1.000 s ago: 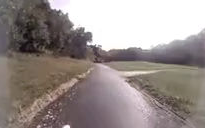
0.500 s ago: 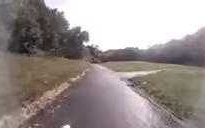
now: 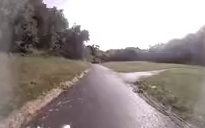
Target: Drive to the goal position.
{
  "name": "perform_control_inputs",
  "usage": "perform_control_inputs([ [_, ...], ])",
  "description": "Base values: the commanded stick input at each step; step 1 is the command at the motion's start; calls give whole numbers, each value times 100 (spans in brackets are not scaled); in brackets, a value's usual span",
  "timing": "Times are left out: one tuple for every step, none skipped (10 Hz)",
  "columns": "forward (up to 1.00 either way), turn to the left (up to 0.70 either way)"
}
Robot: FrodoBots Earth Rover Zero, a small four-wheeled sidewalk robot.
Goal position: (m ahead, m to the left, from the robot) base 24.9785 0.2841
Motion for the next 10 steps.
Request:
perform_control_inputs([
  [100,0],
  [100,0],
  [100,0],
  [100,0],
  [100,0],
  [100,0],
  [100,0],
  [100,0],
  [100,0],
  [100,0],
])
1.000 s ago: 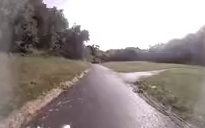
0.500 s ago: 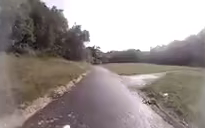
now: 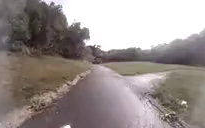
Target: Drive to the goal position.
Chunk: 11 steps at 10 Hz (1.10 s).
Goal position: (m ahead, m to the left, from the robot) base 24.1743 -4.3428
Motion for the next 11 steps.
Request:
perform_control_inputs([
  [100,0],
  [100,0],
  [100,0],
  [100,0],
  [100,0],
  [100,0],
  [100,0],
  [100,0],
  [100,0],
  [100,0],
  [100,0],
])
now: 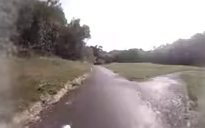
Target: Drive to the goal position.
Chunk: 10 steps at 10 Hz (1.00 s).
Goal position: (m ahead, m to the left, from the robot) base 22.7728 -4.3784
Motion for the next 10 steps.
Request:
perform_control_inputs([
  [100,0],
  [100,0],
  [100,0],
  [100,-6],
  [100,-24],
  [100,-33],
  [100,0],
  [100,0],
  [100,0],
  [100,0],
])
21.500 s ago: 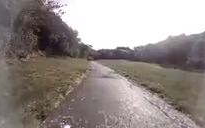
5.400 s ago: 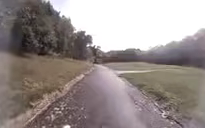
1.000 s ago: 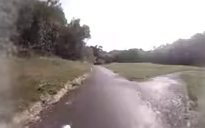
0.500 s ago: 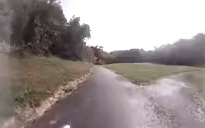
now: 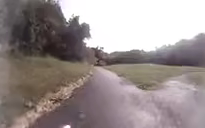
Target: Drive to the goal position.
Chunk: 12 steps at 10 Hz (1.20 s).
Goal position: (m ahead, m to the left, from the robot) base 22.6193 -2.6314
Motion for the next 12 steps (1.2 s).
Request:
perform_control_inputs([
  [100,0],
  [100,0],
  [100,0],
  [100,0],
  [100,0],
  [100,0],
  [100,0],
  [100,0],
  [100,0],
  [100,0],
  [100,0],
  [100,0],
])
